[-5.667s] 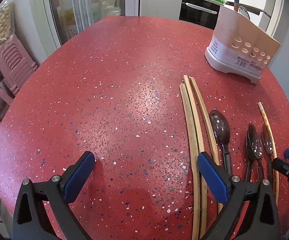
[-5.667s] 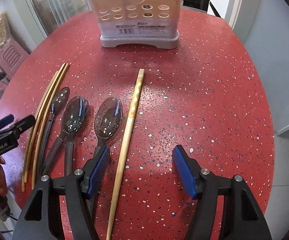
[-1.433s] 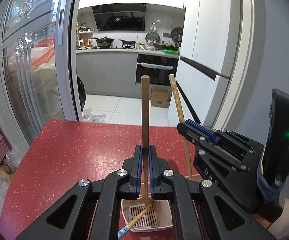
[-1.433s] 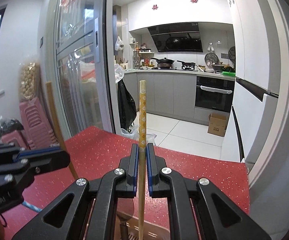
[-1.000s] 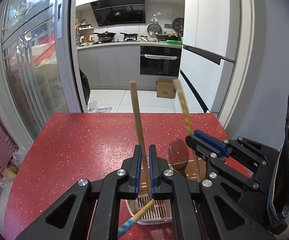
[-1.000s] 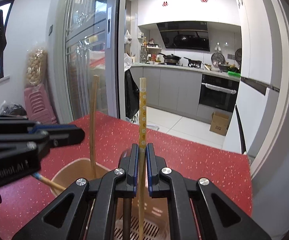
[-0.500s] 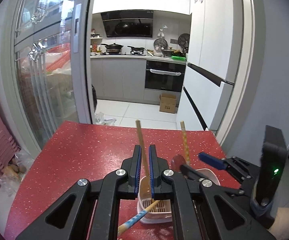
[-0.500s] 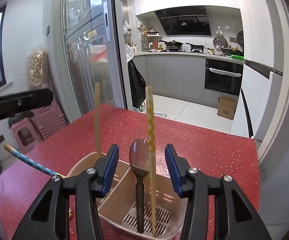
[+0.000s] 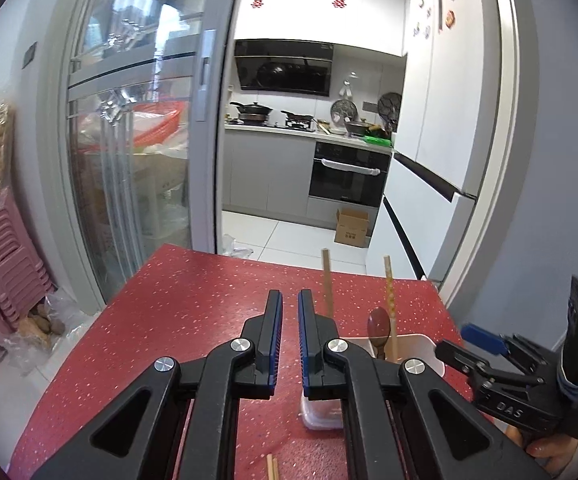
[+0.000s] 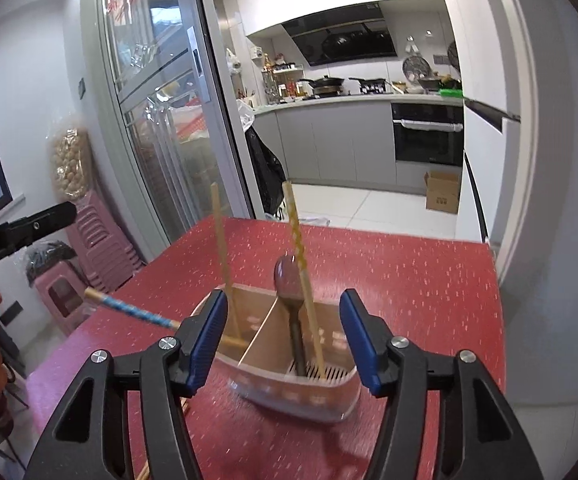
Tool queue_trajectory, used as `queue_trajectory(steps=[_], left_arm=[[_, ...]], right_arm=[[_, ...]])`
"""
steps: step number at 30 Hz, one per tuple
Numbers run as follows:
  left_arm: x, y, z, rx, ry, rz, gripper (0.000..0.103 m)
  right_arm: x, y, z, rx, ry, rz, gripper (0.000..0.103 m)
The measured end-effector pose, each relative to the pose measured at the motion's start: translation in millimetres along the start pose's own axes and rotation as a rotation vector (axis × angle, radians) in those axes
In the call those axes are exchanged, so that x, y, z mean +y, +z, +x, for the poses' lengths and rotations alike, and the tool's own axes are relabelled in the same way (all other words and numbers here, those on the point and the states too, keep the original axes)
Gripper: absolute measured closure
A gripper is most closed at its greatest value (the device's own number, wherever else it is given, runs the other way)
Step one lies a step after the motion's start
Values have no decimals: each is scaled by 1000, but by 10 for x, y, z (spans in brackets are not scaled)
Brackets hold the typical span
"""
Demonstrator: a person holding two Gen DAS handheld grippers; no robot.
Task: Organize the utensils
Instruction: 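Lower the chopsticks into the holder and open both tools, then move both open tools back over the remaining spoons and wooden chopsticks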
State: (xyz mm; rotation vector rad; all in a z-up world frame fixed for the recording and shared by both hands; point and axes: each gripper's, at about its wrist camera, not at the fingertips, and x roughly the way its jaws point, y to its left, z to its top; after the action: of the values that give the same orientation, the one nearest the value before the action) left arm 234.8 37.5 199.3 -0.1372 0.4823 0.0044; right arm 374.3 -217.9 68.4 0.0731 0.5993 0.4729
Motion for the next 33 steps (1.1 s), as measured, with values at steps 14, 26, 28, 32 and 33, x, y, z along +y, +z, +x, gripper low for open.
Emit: queue_trajectory(steps=[14,26,28,32,33], left_arm=[[541,-712,-317,98,65,-63,68],[599,-1729,98,281,80,-43,0],[581,-1894,232,315,69,-19,0],[566,-2256,527,397,80,16,0],[566,-2336,595,412,85,18,0]], right_arm=[[100,-876,-197,211,-40,150,35],[108,-1643,-270,355,-94,255,22],[129,-1734,-269,378,-104,262,22],[216,-1917,-285,415,-120,245,22],[243,-1937,-280,423,-126,241,22]])
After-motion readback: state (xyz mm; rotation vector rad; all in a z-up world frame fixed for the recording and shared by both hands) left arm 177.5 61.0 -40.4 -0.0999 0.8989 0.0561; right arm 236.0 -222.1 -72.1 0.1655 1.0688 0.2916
